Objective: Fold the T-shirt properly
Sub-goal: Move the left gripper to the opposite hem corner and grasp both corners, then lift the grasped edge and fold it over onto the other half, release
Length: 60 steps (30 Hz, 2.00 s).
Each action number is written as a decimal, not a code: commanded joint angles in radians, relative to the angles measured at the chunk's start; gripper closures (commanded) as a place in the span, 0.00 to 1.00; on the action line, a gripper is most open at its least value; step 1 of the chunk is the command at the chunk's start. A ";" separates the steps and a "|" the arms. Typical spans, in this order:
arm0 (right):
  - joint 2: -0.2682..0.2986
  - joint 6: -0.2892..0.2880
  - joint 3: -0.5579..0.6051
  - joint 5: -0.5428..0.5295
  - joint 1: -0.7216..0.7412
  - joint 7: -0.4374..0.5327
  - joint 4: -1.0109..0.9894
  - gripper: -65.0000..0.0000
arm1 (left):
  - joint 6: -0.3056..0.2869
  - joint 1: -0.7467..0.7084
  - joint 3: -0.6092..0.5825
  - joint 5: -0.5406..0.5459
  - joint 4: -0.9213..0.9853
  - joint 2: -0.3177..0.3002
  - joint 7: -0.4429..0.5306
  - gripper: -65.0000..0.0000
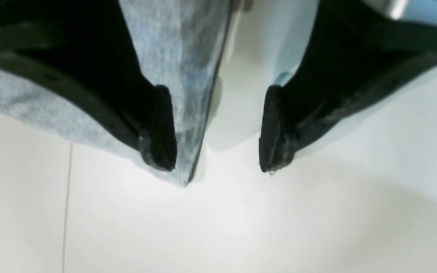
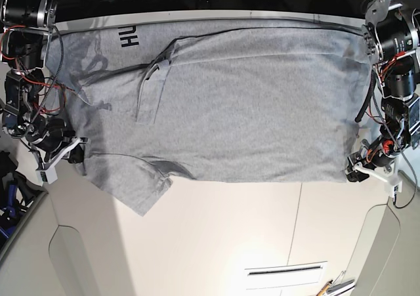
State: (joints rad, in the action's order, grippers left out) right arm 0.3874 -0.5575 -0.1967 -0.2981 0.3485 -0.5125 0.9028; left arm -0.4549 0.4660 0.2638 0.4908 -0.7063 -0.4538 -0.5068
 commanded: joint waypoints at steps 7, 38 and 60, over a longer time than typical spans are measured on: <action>0.008 0.004 -0.002 0.002 0.019 0.001 0.008 1.00 | -0.003 0.030 0.002 0.004 -0.011 0.023 0.001 0.42; 0.011 0.004 -0.039 -0.159 -0.126 -0.249 0.479 1.00 | -0.134 -0.176 0.146 0.213 -0.360 0.024 -0.227 1.00; 0.011 0.004 -0.358 -0.316 -0.463 -0.388 0.682 1.00 | -0.141 -0.572 0.318 0.322 -0.744 0.024 -0.391 1.00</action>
State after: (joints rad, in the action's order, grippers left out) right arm 0.3790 -0.5575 -0.5430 -0.6098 -0.1223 -0.9211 1.5688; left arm -0.5957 -0.1192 0.5735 0.8036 -1.4326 -0.4068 -0.9218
